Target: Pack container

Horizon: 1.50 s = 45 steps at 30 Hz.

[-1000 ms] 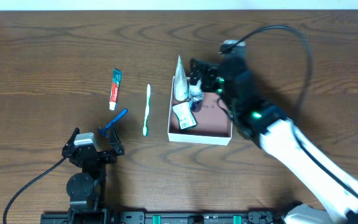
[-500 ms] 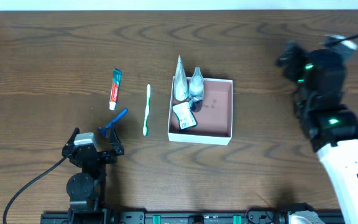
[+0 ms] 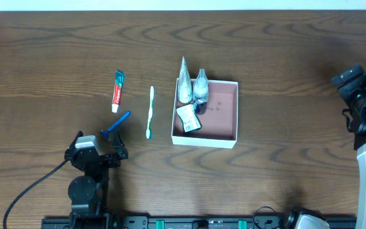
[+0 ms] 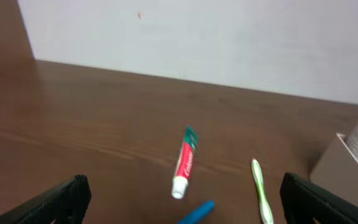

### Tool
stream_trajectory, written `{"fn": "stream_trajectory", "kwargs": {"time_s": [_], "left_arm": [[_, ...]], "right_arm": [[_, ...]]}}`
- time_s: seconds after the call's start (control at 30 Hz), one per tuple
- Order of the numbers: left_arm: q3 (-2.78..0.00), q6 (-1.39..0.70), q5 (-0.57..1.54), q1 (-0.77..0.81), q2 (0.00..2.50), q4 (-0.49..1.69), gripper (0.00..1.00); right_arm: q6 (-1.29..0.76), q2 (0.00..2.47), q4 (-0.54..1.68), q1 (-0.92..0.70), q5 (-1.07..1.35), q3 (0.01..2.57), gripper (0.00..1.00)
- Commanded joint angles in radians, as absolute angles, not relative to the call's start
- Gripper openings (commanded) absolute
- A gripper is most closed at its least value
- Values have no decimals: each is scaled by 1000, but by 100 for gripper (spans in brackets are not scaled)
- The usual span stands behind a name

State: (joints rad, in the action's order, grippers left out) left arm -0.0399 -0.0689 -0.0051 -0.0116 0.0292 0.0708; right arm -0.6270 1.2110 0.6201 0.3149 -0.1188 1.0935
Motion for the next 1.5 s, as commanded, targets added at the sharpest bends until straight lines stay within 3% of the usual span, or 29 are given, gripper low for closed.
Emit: {"fn": "stream_trajectory", "kwargs": {"time_s": [0.0, 0.4, 0.6, 0.7, 0.93, 1.03, 1.2, 1.47], "left_arm": [[-92, -102, 15, -16, 109, 159, 98], [-802, -109, 101, -15, 987, 566, 98], [-1036, -109, 169, -16, 1290, 751, 98], [-1041, -100, 179, -15, 1372, 751, 98], [-1041, 100, 438, -10, 1489, 727, 98], [-1041, 100, 397, 2, 1505, 672, 98], [-1041, 39, 145, 17, 1511, 547, 98], [-1041, 40, 123, 17, 1578, 329, 98]], "right_arm": [[-643, 1217, 648, 321, -89, 1100, 99], [-643, 1217, 686, 321, -89, 1100, 99], [-643, 1217, 686, 321, -89, 1100, 99], [-643, 1217, 686, 321, -89, 1100, 99], [-643, 1217, 690, 321, -89, 1100, 99], [-643, 1217, 692, 321, -89, 1100, 99], [-643, 1217, 692, 321, -89, 1100, 99], [-643, 1217, 692, 321, -89, 1100, 99]]}}
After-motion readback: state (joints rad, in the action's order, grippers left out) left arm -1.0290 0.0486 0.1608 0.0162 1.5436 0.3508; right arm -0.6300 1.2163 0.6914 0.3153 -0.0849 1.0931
